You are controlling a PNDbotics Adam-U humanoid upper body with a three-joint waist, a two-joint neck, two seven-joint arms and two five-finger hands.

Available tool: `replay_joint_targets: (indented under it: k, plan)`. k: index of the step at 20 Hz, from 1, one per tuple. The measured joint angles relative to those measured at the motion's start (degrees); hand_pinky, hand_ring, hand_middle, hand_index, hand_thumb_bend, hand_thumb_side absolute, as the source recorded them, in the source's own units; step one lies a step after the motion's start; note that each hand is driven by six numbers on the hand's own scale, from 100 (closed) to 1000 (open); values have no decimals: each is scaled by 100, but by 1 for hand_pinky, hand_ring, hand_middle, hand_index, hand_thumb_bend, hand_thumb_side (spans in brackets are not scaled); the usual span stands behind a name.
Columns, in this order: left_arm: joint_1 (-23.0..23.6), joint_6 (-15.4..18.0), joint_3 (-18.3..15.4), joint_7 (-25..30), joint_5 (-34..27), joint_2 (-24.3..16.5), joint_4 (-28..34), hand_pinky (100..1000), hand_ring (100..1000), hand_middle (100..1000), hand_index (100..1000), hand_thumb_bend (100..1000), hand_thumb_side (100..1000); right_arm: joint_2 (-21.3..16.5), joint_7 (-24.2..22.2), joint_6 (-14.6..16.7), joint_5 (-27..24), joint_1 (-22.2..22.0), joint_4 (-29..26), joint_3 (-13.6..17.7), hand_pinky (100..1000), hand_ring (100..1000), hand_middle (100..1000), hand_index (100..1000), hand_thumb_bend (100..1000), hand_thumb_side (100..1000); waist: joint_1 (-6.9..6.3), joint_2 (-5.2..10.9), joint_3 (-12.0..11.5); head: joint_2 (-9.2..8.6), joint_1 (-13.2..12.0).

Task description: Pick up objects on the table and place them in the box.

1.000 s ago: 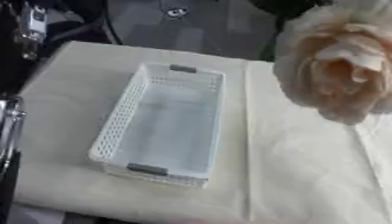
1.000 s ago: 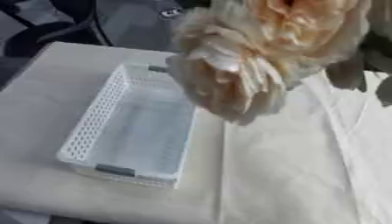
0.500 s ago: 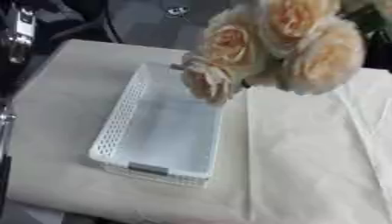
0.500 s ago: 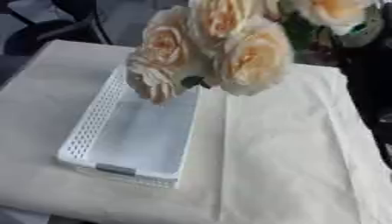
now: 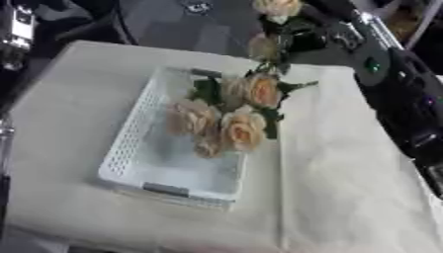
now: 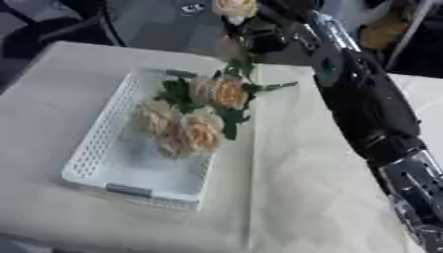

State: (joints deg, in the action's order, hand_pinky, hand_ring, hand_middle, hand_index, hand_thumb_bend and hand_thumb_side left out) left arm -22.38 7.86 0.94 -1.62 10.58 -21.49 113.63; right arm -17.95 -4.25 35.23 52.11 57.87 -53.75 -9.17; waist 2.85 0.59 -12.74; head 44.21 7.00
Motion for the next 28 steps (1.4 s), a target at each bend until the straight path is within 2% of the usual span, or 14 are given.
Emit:
replay_joint_targets:
  k: [4, 5, 6, 7, 8, 9, 10, 11, 12, 13, 14, 19, 27, 28]
  plan:
    - [-38, 9, 18, 33, -24, 3, 0, 573, 715, 726, 792, 100, 773, 370, 165, 114, 621, -34, 263, -72, 235, 440, 420, 552, 100, 140, -13, -23, -2, 0, 104]
    - [-38, 6, 24, 43, -27, 3, 0, 573, 714, 724, 792, 100, 772, 458, 170, 173, 762, -72, 307, -112, 364, 478, 463, 624, 100, 100, -15, -24, -2, 0, 118]
    - [-40, 3, 39, 55, -29, 4, 0, 573, 714, 724, 792, 100, 772, 548, 139, 257, 927, -109, 347, -171, 364, 478, 463, 624, 100, 100, -16, -25, -5, 0, 128]
    - [-41, 5, 50, 66, -30, 5, 0, 574, 714, 722, 792, 100, 771, 643, 93, 346, 1114, -146, 378, -236, 540, 532, 530, 709, 100, 119, -19, -27, -13, 0, 144]
    - [-42, 9, 51, 76, -32, 5, 0, 574, 714, 722, 792, 100, 772, 731, 22, 457, 1338, -192, 402, -317, 526, 527, 523, 702, 100, 115, -21, -28, -16, 0, 162]
    - [-44, 6, 52, 85, -36, 6, 0, 574, 714, 721, 792, 100, 771, 819, -47, 570, 1566, -243, 411, -395, 709, 622, 630, 793, 100, 177, -23, -28, -16, 0, 162]
    - [-45, 2, 54, 95, -41, 6, 0, 574, 714, 720, 792, 100, 771, 902, -114, 688, 1797, -293, 414, -479, 666, 598, 606, 771, 100, 161, -24, -28, -16, 0, 163]
    - [-46, 1, 57, 107, -47, 6, 0, 574, 714, 721, 792, 100, 770, 979, -172, 800, 2021, -335, 414, -553, 877, 748, 743, 857, 100, 331, -24, -28, -15, 0, 163]
    - [-46, 2, 66, 114, -51, 6, 0, 574, 714, 721, 792, 100, 770, 1044, -224, 907, 2227, -361, 414, -619, 863, 739, 736, 853, 100, 309, -24, -28, -15, 0, 163]
    - [-46, 6, 75, 121, -54, 6, 0, 574, 714, 718, 792, 100, 769, 1100, -269, 1000, 2411, -378, 414, -670, 998, 840, 828, 904, 100, 513, -24, -28, -15, 0, 163]
    - [-46, 8, 85, 127, -56, 6, 0, 574, 714, 718, 792, 100, 769, 1154, -306, 1081, 2570, -401, 414, -711, 998, 840, 828, 904, 100, 513, -24, -28, -15, 0, 163]
    - [-50, 9, 94, 175, -71, 13, 0, 574, 713, 714, 791, 100, 768, 1490, -425, 1272, 3136, -460, 464, -822, 1000, 969, 955, 979, 100, 720, -24, -27, -52, 0, 167]
    - [-96, 13, 129, 229, -81, 54, 0, 574, 712, 713, 791, 100, 768, 1778, -606, 1325, 3517, -504, 103, -1125, 1000, 1000, 1000, 993, 165, 765, 6, -20, -88, 0, 211]
    - [-97, 16, 135, 235, -91, 54, 0, 574, 712, 712, 791, 100, 768, 1792, -657, 1328, 3554, -504, 31, -1170, 1000, 1000, 1000, 991, 174, 729, 8, -16, -88, 0, 211]
